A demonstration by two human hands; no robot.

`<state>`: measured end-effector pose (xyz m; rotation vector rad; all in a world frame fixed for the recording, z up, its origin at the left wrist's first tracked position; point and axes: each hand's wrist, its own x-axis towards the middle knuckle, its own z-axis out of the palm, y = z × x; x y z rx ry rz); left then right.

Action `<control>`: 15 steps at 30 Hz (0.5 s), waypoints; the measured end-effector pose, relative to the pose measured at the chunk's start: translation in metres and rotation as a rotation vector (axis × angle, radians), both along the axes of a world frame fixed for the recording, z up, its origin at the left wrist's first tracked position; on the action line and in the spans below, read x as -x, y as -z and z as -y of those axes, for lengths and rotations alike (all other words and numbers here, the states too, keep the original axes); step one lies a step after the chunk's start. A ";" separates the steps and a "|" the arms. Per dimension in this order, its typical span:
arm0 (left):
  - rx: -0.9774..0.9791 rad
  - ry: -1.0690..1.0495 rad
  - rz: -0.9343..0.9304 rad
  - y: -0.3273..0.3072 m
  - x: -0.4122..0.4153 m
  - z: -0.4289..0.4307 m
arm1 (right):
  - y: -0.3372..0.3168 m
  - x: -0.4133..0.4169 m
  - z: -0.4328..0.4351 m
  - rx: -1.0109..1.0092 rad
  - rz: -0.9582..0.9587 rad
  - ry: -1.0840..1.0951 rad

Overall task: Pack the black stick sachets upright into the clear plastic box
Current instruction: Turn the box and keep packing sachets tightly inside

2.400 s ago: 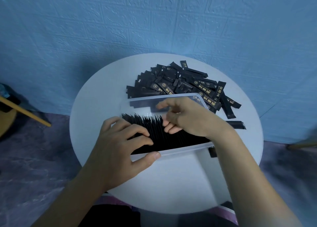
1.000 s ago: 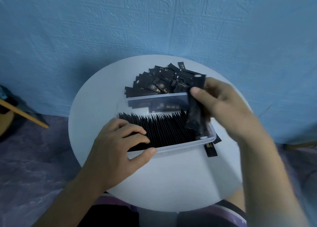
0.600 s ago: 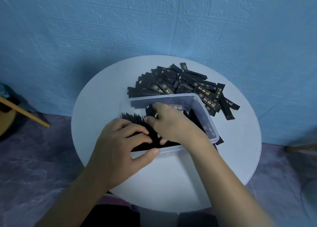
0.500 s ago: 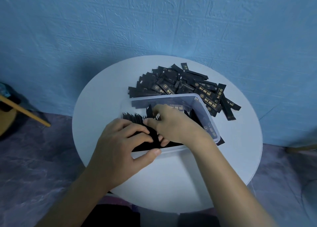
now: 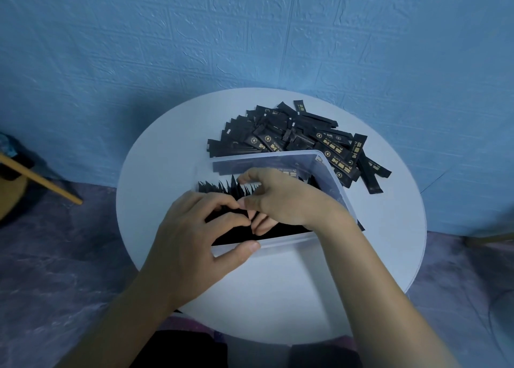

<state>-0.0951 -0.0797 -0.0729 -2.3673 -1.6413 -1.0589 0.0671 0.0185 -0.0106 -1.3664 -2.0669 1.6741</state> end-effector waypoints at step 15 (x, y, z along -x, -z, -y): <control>-0.035 0.011 -0.005 0.000 0.000 0.000 | 0.000 -0.002 -0.005 -0.074 0.030 -0.186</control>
